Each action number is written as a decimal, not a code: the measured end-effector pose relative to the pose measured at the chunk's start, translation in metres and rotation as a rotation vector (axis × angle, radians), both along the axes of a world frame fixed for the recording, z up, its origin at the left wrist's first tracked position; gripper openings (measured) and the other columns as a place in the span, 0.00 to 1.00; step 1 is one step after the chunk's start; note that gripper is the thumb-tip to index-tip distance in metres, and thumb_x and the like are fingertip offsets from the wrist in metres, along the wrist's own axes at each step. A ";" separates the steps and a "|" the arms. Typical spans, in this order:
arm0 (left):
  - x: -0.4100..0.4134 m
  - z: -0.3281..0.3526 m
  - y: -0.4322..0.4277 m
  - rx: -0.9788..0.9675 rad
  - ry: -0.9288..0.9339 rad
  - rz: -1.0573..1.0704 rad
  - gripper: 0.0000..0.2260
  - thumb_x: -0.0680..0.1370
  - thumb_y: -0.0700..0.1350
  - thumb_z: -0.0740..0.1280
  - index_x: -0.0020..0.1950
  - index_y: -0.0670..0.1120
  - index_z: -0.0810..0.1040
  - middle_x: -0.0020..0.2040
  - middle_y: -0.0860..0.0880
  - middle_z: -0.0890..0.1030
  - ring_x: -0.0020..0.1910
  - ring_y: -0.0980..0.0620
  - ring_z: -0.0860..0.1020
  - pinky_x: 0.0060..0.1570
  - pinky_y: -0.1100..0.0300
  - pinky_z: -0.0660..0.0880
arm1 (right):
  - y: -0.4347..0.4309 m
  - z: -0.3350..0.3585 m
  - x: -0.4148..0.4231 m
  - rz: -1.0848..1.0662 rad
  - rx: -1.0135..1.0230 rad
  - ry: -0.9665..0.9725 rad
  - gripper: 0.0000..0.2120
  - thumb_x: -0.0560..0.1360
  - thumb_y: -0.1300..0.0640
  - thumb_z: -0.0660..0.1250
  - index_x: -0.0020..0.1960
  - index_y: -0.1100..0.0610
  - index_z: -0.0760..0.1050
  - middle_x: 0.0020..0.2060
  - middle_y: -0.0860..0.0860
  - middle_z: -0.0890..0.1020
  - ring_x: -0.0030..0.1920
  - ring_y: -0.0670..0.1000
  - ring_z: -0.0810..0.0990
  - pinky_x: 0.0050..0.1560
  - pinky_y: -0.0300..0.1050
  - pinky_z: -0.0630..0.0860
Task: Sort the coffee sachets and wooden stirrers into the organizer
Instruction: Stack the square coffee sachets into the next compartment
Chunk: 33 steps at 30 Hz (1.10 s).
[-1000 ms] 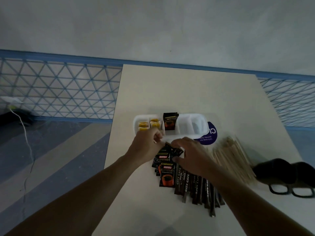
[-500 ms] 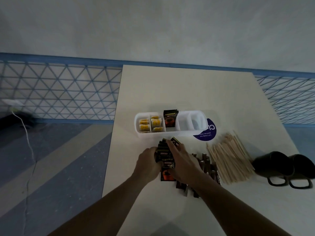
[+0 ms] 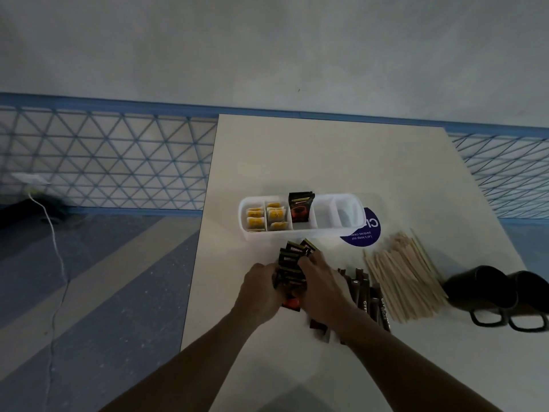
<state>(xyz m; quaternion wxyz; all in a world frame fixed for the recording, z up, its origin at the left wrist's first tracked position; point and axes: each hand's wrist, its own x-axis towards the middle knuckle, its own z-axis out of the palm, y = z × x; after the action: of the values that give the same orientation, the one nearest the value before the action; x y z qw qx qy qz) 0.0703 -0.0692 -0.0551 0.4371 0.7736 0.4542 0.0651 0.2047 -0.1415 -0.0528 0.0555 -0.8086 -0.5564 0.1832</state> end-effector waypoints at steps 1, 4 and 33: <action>-0.002 0.000 0.001 0.013 0.008 -0.015 0.08 0.76 0.49 0.68 0.52 0.48 0.81 0.47 0.47 0.80 0.44 0.51 0.77 0.41 0.65 0.70 | 0.002 0.003 0.002 -0.002 -0.007 0.038 0.21 0.74 0.50 0.72 0.64 0.52 0.71 0.61 0.50 0.75 0.51 0.51 0.79 0.47 0.46 0.81; -0.007 0.006 0.005 0.073 0.044 -0.117 0.09 0.77 0.48 0.69 0.52 0.45 0.82 0.48 0.46 0.81 0.46 0.50 0.77 0.42 0.62 0.71 | 0.005 0.013 0.009 -0.034 -0.045 0.230 0.15 0.75 0.53 0.72 0.59 0.53 0.77 0.52 0.50 0.83 0.49 0.50 0.81 0.47 0.47 0.82; 0.045 0.060 0.022 -0.324 -0.316 0.170 0.07 0.84 0.47 0.56 0.56 0.49 0.72 0.43 0.49 0.80 0.35 0.55 0.77 0.37 0.55 0.74 | 0.029 0.067 0.034 -0.397 0.353 0.786 0.19 0.78 0.64 0.67 0.66 0.49 0.71 0.50 0.49 0.85 0.39 0.43 0.85 0.34 0.36 0.78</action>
<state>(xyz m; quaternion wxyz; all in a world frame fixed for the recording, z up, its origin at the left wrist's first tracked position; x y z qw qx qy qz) 0.1150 -0.0474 0.0052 0.6139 0.6326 0.4482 0.1483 0.2385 -0.1126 0.0138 0.4323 -0.7470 -0.3504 0.3638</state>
